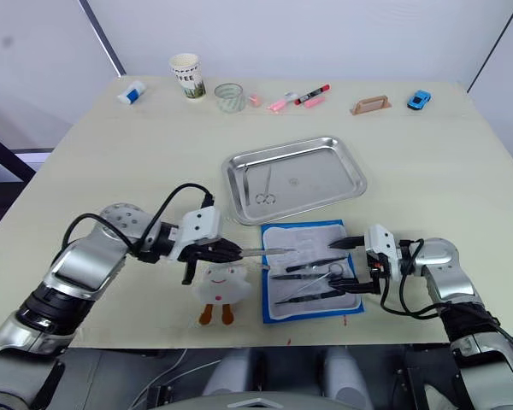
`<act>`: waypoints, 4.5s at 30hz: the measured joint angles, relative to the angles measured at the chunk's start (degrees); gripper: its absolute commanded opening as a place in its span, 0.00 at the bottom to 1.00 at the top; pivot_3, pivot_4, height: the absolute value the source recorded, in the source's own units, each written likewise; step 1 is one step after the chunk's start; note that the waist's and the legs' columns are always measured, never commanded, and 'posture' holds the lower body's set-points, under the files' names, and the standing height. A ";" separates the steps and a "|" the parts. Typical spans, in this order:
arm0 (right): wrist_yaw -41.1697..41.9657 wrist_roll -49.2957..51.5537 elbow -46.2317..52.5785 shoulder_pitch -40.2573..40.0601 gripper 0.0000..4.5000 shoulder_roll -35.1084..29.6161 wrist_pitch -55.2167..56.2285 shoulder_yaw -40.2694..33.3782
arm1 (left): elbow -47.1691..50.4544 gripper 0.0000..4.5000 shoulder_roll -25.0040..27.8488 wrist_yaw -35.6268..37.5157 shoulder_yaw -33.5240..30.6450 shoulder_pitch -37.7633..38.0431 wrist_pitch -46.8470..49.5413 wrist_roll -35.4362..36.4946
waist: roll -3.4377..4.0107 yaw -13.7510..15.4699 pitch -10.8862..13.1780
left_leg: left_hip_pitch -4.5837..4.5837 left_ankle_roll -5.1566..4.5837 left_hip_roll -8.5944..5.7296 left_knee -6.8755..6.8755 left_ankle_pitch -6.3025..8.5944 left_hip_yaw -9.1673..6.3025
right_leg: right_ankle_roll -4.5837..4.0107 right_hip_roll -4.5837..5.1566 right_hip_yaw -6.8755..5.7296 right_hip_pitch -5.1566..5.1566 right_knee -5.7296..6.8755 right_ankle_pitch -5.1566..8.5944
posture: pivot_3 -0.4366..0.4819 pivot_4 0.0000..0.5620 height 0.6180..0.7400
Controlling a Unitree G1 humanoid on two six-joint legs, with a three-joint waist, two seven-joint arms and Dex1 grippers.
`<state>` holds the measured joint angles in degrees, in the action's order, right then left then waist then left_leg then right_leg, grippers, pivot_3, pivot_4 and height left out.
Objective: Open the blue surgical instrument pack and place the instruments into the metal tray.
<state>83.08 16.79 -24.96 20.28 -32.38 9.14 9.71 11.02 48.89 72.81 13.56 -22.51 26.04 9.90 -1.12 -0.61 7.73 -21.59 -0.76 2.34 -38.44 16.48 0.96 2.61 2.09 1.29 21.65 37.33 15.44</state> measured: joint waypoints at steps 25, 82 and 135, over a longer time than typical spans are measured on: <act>1.37 -0.10 0.07 0.34 1.00 -0.61 -0.40 -0.46 | -1.75 0.01 -38.95 -53.02 -11.21 -12.20 29.58 5.05 | -0.08 0.27 -0.01 | -0.05 0.02 -0.08 -0.07 -0.01 -0.08 | 0.03 0.04 0.02 -0.04 0.04 -0.02 | 0.48 0.27 1.00; 0.73 -0.11 1.39 -0.17 1.00 -1.02 -1.45 -0.54 | -18.43 0.48 -56.42 -75.39 -14.85 -21.44 31.09 3.97 | -0.09 0.40 0.00 | -0.08 0.33 -0.12 -0.05 -0.17 -0.09 | 0.04 0.07 -0.01 -0.04 0.00 -0.03 | 0.48 0.27 1.00; -3.81 0.01 8.27 -5.42 1.00 -0.47 -4.03 -1.70 | -5.11 0.34 -18.17 -9.84 10.46 -1.95 -0.41 -0.18 | -0.01 0.40 0.03 | -0.07 0.03 -0.08 0.02 -0.01 -0.07 | 0.01 0.03 0.00 -0.02 -0.10 -0.01 | 0.48 0.27 1.00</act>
<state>79.27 16.80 -16.69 14.86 -32.85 5.12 8.01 5.92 30.72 62.97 24.02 -24.46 25.63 9.72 -1.12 -0.21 7.75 -21.66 -0.73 2.26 -38.43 16.47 0.89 2.63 2.12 1.28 21.63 37.24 15.44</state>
